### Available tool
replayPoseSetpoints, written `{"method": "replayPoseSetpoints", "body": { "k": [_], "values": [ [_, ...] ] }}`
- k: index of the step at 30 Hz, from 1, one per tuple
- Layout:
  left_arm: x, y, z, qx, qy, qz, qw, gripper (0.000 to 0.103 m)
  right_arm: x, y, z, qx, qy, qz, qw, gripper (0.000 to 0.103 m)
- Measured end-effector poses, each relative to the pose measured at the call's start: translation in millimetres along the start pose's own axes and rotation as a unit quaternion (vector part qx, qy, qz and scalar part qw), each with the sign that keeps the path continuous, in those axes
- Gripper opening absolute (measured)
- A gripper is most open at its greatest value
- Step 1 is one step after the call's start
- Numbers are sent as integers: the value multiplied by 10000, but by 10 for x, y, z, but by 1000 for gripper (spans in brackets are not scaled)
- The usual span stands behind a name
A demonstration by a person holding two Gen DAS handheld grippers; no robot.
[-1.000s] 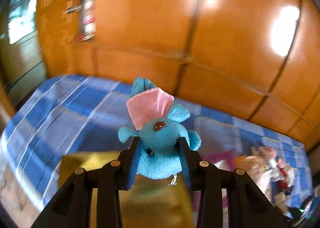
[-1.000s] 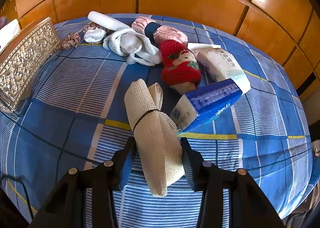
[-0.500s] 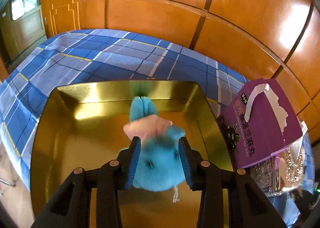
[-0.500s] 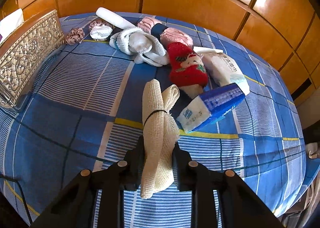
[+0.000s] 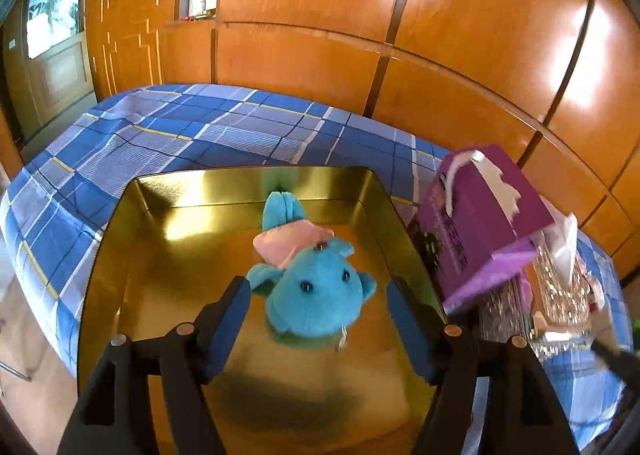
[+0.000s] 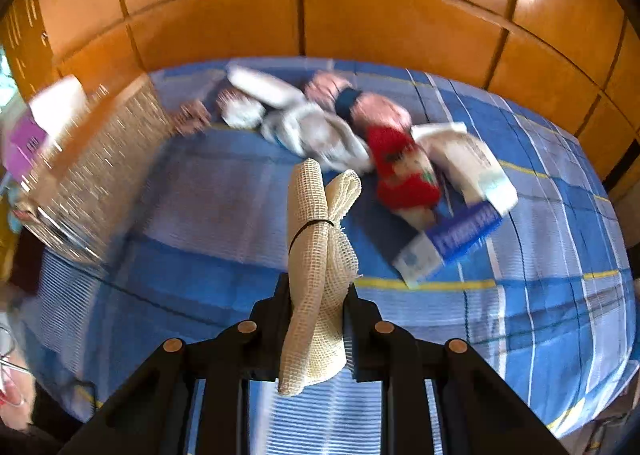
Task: Organize soft objects
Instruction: 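Carry the blue elephant into the gold tray and open the left gripper, then carry the beige mesh roll to the gold tray and release it with the right gripper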
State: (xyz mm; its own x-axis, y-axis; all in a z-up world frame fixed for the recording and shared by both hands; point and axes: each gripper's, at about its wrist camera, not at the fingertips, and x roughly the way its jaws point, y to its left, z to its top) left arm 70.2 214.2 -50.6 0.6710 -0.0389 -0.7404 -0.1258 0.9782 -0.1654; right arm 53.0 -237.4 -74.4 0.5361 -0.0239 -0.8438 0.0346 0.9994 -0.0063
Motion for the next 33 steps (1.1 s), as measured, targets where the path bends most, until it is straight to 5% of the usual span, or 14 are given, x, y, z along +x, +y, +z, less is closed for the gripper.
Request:
{"method": "replayPoseSetpoints", "body": {
  "k": [12, 18, 22, 28, 33],
  "values": [
    [-195, 12, -185, -21, -12, -71, 10000, 78, 45, 473, 1150, -216, -60, 283, 9993, 21],
    [-310, 88, -197, -28, -123, -6, 9999, 78, 117, 1047, 1792, -394, -180, 516, 9977, 21],
    [-363, 156, -191, -69, -168, 37, 9998, 78, 37, 1638, 2123, -679, -339, 1030, 9918, 21],
    [-421, 294, -223, -210, -222, 176, 9994, 78, -259, 2651, 2104, -1509, -500, 2292, 9603, 22],
    [-490, 443, -233, -370, -302, 403, 9980, 78, -379, 3212, 1619, -2037, -290, 2719, 9401, 22]
  ]
}}
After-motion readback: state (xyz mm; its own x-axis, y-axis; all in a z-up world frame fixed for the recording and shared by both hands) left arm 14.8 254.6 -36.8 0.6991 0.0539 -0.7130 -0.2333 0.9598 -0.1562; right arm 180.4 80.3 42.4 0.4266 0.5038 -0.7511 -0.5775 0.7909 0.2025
